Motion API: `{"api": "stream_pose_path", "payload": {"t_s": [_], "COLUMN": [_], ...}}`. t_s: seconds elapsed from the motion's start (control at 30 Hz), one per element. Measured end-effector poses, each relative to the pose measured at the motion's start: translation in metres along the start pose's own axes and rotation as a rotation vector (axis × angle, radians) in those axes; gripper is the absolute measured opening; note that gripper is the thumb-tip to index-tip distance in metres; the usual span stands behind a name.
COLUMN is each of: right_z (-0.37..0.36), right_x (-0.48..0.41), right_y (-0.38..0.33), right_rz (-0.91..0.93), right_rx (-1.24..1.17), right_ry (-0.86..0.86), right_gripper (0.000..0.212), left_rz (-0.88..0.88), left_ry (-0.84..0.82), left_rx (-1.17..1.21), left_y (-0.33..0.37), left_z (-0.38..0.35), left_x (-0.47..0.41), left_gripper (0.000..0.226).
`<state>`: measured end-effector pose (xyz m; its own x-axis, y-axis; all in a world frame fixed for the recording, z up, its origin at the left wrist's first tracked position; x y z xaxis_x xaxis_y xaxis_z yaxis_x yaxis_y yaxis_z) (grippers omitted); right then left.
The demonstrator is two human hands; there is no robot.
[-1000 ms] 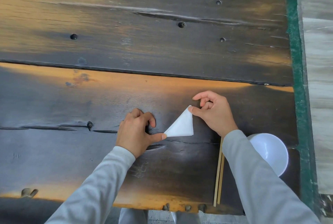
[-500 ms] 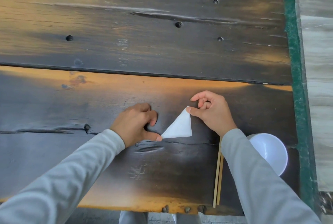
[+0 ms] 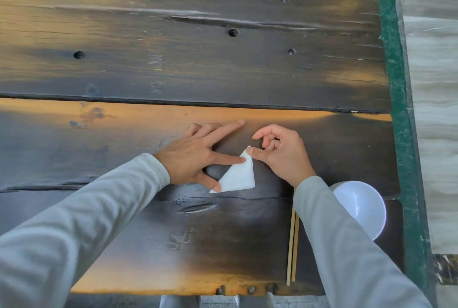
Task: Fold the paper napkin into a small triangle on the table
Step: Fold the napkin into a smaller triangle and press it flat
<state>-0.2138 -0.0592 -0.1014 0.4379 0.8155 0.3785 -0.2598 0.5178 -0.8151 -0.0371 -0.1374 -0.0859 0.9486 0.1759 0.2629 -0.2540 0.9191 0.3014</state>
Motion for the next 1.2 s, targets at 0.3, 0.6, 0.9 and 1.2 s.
{"api": "stream_pose_path", "payload": {"t_s": [0.3,0.6,0.9,1.2], "right_z": [0.0,0.002,-0.004,-0.089], "right_x": [-0.001,-0.001,0.017,0.129], "right_y": [-0.001,-0.002,-0.009,-0.022], "right_rz": [-0.014,-0.021,-0.042,0.492], "right_rx": [0.004,0.031,0.014,0.578], "right_ry": [-0.01,-0.003,0.169,-0.022], "right_gripper": [0.024,0.02,0.009,0.068], "left_rz": [-0.062,-0.053,-0.02,0.03], "left_ry": [-0.048,-0.084,-0.08,-0.144], "left_rx": [-0.036,-0.075,-0.258,-0.24], "left_y": [-0.004,-0.004,-0.002,-0.005], "left_z": [-0.006,-0.009,-0.007,-0.015], "left_x": [-0.007,-0.01,-0.01,-0.009], "left_gripper": [0.085,0.099,0.107,0.11]}}
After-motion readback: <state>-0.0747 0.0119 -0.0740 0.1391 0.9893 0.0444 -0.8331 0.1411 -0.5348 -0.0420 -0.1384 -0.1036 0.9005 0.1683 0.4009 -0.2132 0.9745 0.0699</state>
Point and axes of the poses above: each hand's wrist, its own x-axis away from the middle knuckle, its own z-axis out of the back of the hand, y = z × x, the point moved 6 cm from there along -x, towards the middle knuckle, and after that the axes turned 3 degrees about y, right-handed, at the moved point
